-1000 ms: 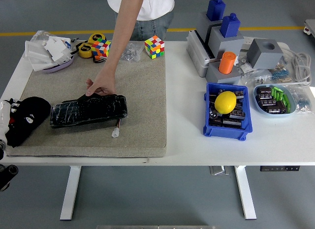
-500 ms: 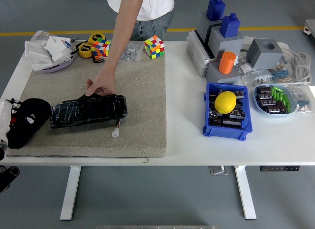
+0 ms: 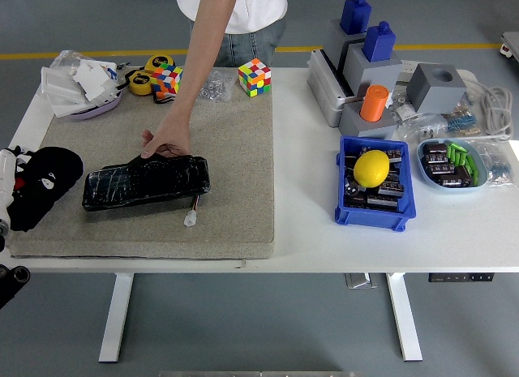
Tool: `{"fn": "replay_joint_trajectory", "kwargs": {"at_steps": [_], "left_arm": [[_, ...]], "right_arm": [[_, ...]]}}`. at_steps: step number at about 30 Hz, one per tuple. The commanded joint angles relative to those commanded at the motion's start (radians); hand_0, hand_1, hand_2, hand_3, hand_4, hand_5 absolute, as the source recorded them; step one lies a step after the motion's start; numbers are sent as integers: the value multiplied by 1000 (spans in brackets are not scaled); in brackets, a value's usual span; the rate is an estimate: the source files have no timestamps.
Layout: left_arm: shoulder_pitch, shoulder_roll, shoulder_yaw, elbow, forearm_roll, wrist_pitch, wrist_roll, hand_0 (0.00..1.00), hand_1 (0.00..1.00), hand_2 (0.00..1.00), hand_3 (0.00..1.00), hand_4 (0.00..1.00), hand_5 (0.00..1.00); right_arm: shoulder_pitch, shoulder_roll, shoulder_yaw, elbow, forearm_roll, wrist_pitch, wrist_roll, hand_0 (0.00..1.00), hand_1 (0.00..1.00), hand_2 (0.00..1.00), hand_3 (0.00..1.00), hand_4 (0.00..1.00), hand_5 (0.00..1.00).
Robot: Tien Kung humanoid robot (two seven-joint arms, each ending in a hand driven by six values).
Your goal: Pick the rag up,wipe the panel,place it on the desk
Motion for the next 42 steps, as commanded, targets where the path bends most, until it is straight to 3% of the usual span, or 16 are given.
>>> {"fn": "replay_joint_trajectory", "kwargs": {"at_steps": [6, 10, 23, 31, 42], "left_arm": [[10, 5, -12, -94, 52, 0, 39, 183, 61, 260, 572, 527, 134], [8, 4, -3, -122, 66, 0, 49, 183, 61, 260, 572, 527, 134], [-10, -16, 77, -126, 40, 0, 44, 184, 58, 260, 571, 504, 114], [-31, -21, 134, -160, 42, 0, 47, 184, 59, 259, 571, 502, 112], [-87, -33, 224, -194, 39, 0, 52, 184, 59, 260, 571, 499, 107]], "right_arm": [[0, -2, -1, -5, 2, 3, 0, 750, 638, 690, 593, 956, 573], [1, -2, 2, -5, 2, 2, 2, 750, 638, 690, 593, 956, 573], [2, -5, 11, -2, -2, 0, 4, 750, 638, 690, 594, 956, 574], [3, -5, 8, -3, -1, 0, 4, 751, 638, 690, 594, 957, 576], [8, -7, 7, -2, -1, 0, 5, 751, 638, 690, 593, 958, 575]]}}
